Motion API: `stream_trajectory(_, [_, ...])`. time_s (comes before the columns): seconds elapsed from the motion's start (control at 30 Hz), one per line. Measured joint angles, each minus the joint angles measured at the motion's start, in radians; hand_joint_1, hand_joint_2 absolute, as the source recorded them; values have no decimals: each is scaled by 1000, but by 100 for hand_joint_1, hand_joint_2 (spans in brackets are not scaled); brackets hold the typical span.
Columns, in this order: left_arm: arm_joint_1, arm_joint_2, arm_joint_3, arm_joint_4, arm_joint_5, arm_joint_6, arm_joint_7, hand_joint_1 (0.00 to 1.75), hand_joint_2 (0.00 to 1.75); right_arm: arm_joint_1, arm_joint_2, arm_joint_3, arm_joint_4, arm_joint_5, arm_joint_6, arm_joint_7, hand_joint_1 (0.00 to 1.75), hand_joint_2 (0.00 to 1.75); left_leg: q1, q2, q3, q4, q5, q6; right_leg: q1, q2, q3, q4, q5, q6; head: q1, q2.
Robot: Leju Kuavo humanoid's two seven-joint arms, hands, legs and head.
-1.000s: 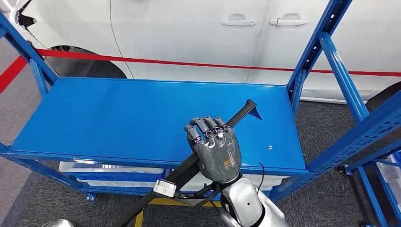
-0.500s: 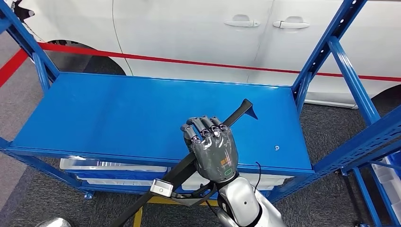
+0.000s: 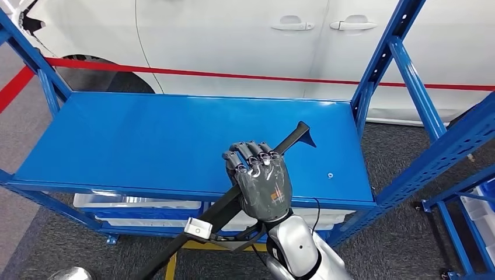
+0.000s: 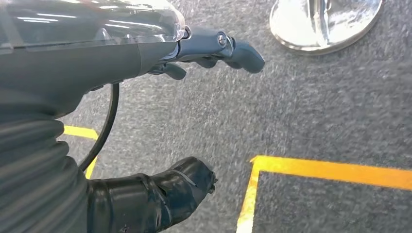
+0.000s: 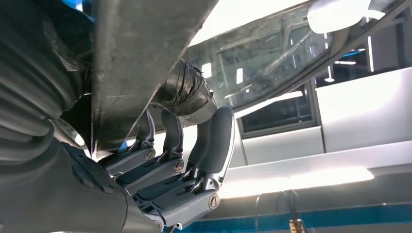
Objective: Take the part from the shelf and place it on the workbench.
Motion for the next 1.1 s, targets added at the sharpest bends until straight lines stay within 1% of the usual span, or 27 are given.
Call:
stream_trajectory(0.03, [0, 0, 0, 0, 0, 0, 1, 0, 175, 0, 1, 0, 2, -2, 0, 0, 175, 175, 1, 0, -22, 61, -30, -3, 1, -1, -5, 1, 3, -1, 0, 0])
stream_trajectory(0.07, [1, 0, 0, 0, 0, 0, 2, 0, 175, 1, 2, 0, 4, -4, 0, 0, 175, 175, 1, 0, -34, 100, -43, -6, 2, -2, -10, 2, 5, -2, 0, 0])
stream_trajectory(0.1, [1, 0, 0, 0, 0, 0, 2, 0, 175, 1, 2, 0, 7, -5, 0, 0, 175, 175, 2, 0, -29, 104, -38, -7, 3, -2, -14, 5, 7, -1, 0, 0])
stream_trajectory(0.13, [1, 0, 0, 0, 0, 0, 3, 0, 175, 1, 3, 0, 9, -5, 0, 0, 175, 175, 2, 0, -5, 71, -17, -7, 3, -2, -18, 8, 9, 0, 0, 0])
stream_trajectory(0.17, [0, 1, 0, 0, 0, 0, 3, 0, 175, 1, 4, 0, 11, -6, 0, -1, 175, 175, 2, 0, 34, 8, 14, -6, 3, -1, -21, 12, 10, 2, 0, 0])
stream_trajectory(0.23, [-1, 2, 0, 0, 0, 0, 3, 0, 175, 0, 9, -1, 13, -6, 0, -1, 175, 175, -1, -1, 102, -115, 52, 2, 6, -1, -29, 22, 12, 8, 0, 0])
stream_trajectory(0.27, [-1, 2, 0, 0, 0, 0, 3, 0, 175, -1, 11, -2, 14, -7, 0, -1, 175, 175, -3, -1, 117, -147, 59, 6, 8, -1, -32, 25, 14, 13, 1, 0])
stream_trajectory(0.3, [-1, 2, 0, 0, 0, 0, 3, 0, 175, -1, 13, -2, 15, -8, 0, -1, 175, 175, -5, -2, 118, -157, 58, 11, 9, 0, -35, 26, 17, 19, 1, 0])
stream_trajectory(0.37, [0, 1, 0, 0, 0, 0, 3, 0, 175, -2, 16, -3, 18, -10, 0, -1, 175, 175, -4, -1, 113, -161, 69, 23, 8, 1, -40, 26, 22, 32, 2, 0])
stream_trajectory(0.4, [0, 0, 0, 0, -1, 0, 3, 0, 175, -2, 17, -4, 20, -12, 0, 0, 175, 175, -2, 1, 110, -164, 76, 30, 7, 2, -44, 32, 14, 38, 2, 0])
stream_trajectory(0.43, [-1, 0, 0, 0, -1, 0, 3, 0, 175, -3, 17, -5, 22, -14, 0, 0, 175, 175, 0, 3, 105, -168, 84, 37, 7, 3, -53, 53, -7, 43, 2, 0])
stream_trajectory(0.47, [-1, -1, 0, 0, -1, 0, 4, 0, 175, -4, 17, -7, 24, -16, 0, 0, 175, 175, 2, 5, 99, -170, 91, 44, 5, 4, -68, 93, -43, 48, 3, 0])
stream_trajectory(0.53, [-1, 0, 0, 0, -1, 1, 5, 0, 175, -5, 18, -11, 27, -23, 0, 0, 175, 175, 1, 6, 84, -169, 101, 50, 2, 4, -105, 209, -125, 55, 4, 0])
stream_trajectory(0.57, [-1, 0, 0, 0, -1, 2, 6, 0, 175, -5, 18, -13, 29, -26, 0, 0, 175, 175, 0, 7, 76, -167, 105, 52, 0, 4, -115, 258, -149, 57, 4, 0])
stream_trajectory(0.6, [-1, 0, 0, 0, -1, 2, 6, 0, 175, -5, 18, -14, 32, -29, 0, 0, 175, 175, 0, 7, 69, -165, 109, 51, -1, 4, -112, 277, -152, 58, 4, 0])
stream_trajectory(0.63, [-1, 0, 1, 0, -1, 2, 6, 0, 175, -5, 18, -15, 34, -30, 0, 0, 175, 175, 0, 7, 63, -162, 112, 50, -2, 4, -91, 259, -137, 58, 4, 0])
stream_trajectory(0.7, [-1, 0, 1, 0, -1, 2, 6, 0, 175, -5, 20, -17, 35, -30, 0, 0, 175, 175, 0, 7, 55, -158, 117, 45, -2, 4, -8, 138, -89, 51, 4, 0])
stream_trajectory(0.73, [-1, -2, 1, 0, -1, 2, 7, 0, 175, -5, 22, -18, 35, -30, 0, 0, 175, 175, -1, 6, 52, -156, 120, 41, 0, 4, 31, 76, -72, 46, 4, 0])
stream_trajectory(0.77, [-1, -3, 1, 0, -1, 2, 7, 0, 175, -6, 24, -19, 35, -30, 0, 0, 175, 175, -2, 6, 51, -156, 124, 35, 3, 4, 55, 33, -63, 42, 4, 0])
stream_trajectory(0.83, [-2, -5, 1, 0, -1, 2, 7, 0, 175, -7, 27, -20, 35, -30, 0, 0, 175, 175, -3, 6, 47, -159, 135, 21, 9, 5, 62, 8, -57, 35, 3, 0])
stream_trajectory(0.87, [-2, -5, 1, 0, -1, 2, 7, 0, 175, -7, 27, -20, 35, -30, 0, 0, 175, 175, -3, 5, 46, -160, 138, 14, 7, 4, 58, 5, -50, 29, 4, 0])
stream_trajectory(0.9, [-1, -4, 1, 0, -1, 3, 7, 0, 175, -8, 28, -21, 35, -30, 0, 0, 175, 175, -2, 5, 41, -156, 132, 8, 5, 3, 54, 1, -43, 22, 3, 0])
stream_trajectory(0.93, [-1, -4, 1, 0, -1, 3, 7, 0, 175, -8, 30, -21, 35, -30, 0, 0, 175, 175, -2, 4, 32, -137, 110, 4, 2, 2, 48, -3, -35, 12, 3, 0])
stream_trajectory(0.97, [-1, -4, 1, 0, -1, 3, 7, 0, 175, -8, 32, -21, 35, -31, 0, 0, 175, 175, -1, 4, 17, -99, 73, 0, -1, 0, 39, -6, -26, 4, 3, 0])
stream_trajectory(1.03, [-1, -4, 1, 0, -1, 3, 7, 0, 175, -9, 37, -21, 37, -35, 0, 0, 175, 175, 1, 4, -24, 27, -15, -6, 1, -1, 18, -4, -11, -5, 2, 0])
stream_trajectory(1.07, [-1, -4, 1, 0, -1, 3, 7, 0, 175, -8, 38, -21, 38, -40, 0, 0, 175, 175, 1, 4, -39, 86, -41, -8, 3, -1, 7, -2, -4, -6, 2, 0])
stream_trajectory(1.1, [-1, -4, 1, 0, -1, 3, 8, 0, 175, -8, 38, -21, 40, -46, -1, 0, 175, 175, 1, 4, -41, 120, -46, -10, 4, -2, -5, 1, 2, -5, 2, 0])
